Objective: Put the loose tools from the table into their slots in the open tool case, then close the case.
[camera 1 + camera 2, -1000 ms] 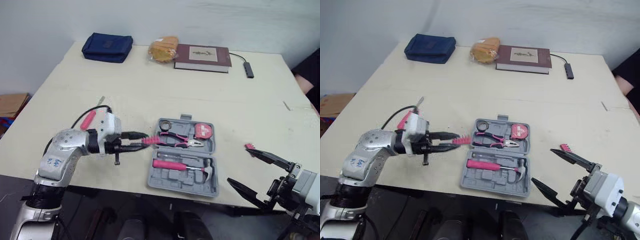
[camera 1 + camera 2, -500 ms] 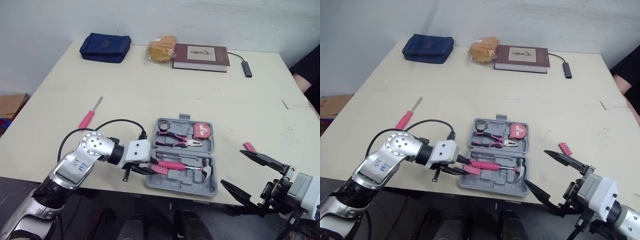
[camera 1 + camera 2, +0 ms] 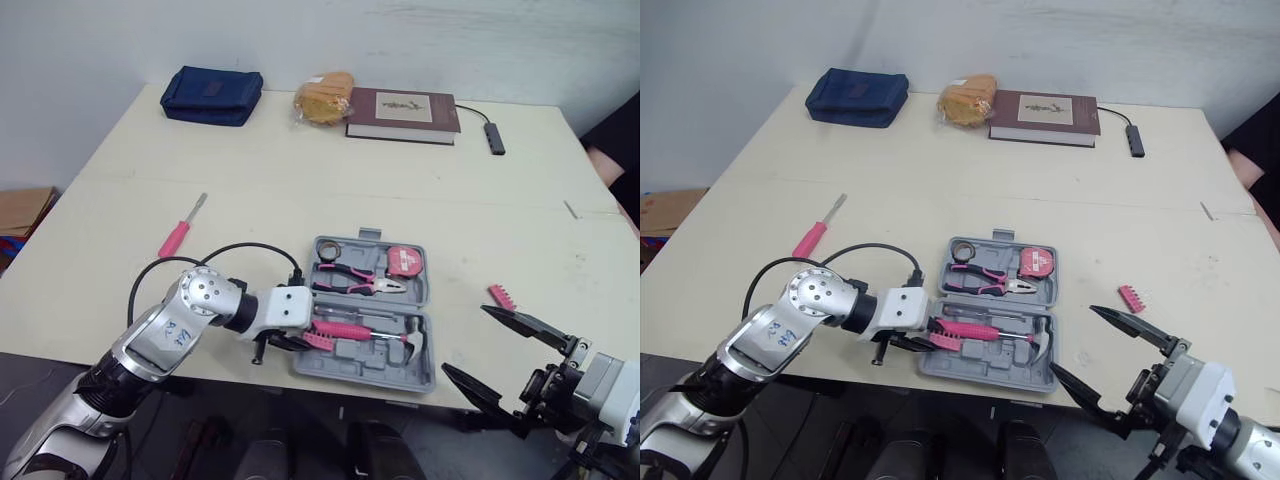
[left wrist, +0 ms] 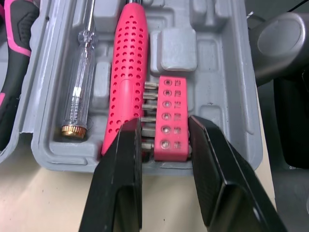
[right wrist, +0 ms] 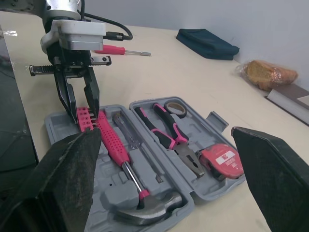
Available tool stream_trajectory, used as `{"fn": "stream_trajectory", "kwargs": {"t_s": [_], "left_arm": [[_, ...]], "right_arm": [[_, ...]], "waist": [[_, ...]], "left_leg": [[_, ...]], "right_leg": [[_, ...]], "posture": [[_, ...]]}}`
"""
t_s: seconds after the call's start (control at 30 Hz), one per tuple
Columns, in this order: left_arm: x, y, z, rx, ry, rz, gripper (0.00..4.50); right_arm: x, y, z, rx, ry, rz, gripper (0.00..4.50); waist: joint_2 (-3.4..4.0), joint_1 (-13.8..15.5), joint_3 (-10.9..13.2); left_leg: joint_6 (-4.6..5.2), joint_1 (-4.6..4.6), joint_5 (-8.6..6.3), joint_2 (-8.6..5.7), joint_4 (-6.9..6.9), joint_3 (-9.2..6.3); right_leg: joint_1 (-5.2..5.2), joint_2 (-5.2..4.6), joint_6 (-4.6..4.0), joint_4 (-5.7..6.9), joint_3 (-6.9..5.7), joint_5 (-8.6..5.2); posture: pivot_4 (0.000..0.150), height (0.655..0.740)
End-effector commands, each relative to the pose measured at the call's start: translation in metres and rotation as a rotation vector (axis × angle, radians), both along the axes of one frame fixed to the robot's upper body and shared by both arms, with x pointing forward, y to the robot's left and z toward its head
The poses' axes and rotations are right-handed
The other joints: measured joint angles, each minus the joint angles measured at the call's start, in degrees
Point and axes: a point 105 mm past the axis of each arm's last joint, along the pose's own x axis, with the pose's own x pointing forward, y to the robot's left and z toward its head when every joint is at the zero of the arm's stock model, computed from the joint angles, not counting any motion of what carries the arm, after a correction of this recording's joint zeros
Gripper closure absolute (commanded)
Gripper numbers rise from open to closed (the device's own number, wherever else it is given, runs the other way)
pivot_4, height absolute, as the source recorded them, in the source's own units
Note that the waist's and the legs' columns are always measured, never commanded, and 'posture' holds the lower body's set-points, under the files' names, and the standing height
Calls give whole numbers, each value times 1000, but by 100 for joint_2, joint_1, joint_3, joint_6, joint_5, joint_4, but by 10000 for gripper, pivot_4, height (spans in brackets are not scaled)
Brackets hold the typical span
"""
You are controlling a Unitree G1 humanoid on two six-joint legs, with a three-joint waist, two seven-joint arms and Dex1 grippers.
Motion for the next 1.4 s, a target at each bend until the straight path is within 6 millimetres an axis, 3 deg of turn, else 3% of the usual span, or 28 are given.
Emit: {"fn": "stream_trajectory", "kwargs": {"t_s": [0.03,0.33,0.53,0.67,0.77,0.87,1.0,1.07,1.4], "left_arm": [[0,-8,4,-1,-40,-14,38095],[5,-8,5,-4,-67,-4,38095],[-4,-12,35,-130,-61,-94,9960],[5,-2,39,-145,-121,-90,9960],[4,5,47,-250,-123,-153,9960],[11,13,48,-306,-116,-152,18904],[16,14,36,-276,-103,-175,38270],[17,11,31,-257,-95,-197,44050],[13,10,-1,-94,-63,-253,44050]], "right_arm": [[-4,0,-2,-3,-24,8,0],[-7,-4,-11,-2,-27,-1,0],[-10,-5,-14,-1,-25,-4,0],[-11,-6,-14,2,-24,-1,0],[-10,-3,-14,6,-23,5,0],[-8,0,-12,8,-25,8,0],[-3,1,-10,6,-27,8,0],[0,0,-9,5,-32,1,0],[-1,-15,-25,-1,-24,-51,0]], "waist": [[0,41,0],[1,102,0],[0,100,0],[1,85,-1],[2,85,-1],[2,88,-1],[2,90,-1],[2,92,-1],[2,85,-1]], "left_leg": [[0,0,0,0,1,0],[2,0,-1,0,2,0],[2,-1,-1,0,2,0],[1,1,0,0,1,0],[-1,2,1,0,1,0],[-1,3,1,0,2,0],[-1,2,1,-1,3,1],[0,2,0,-1,4,1],[2,2,-1,-2,9,5]], "right_leg": [[0,0,0,0,0,0],[1,0,0,-1,0,0],[-1,0,0,0,0,0],[-1,0,-1,1,0,0],[-1,0,-1,3,0,0],[-1,0,-1,2,-1,0],[0,0,-1,2,-1,0],[0,0,0,2,-1,0],[0,6,2,7,0,1]], "posture": [[1500,7400],[1500,7400],[1500,7400],[1500,7400],[1500,7400],[1500,7400],[1500,7400],[1500,7400],[1500,7400]]}}
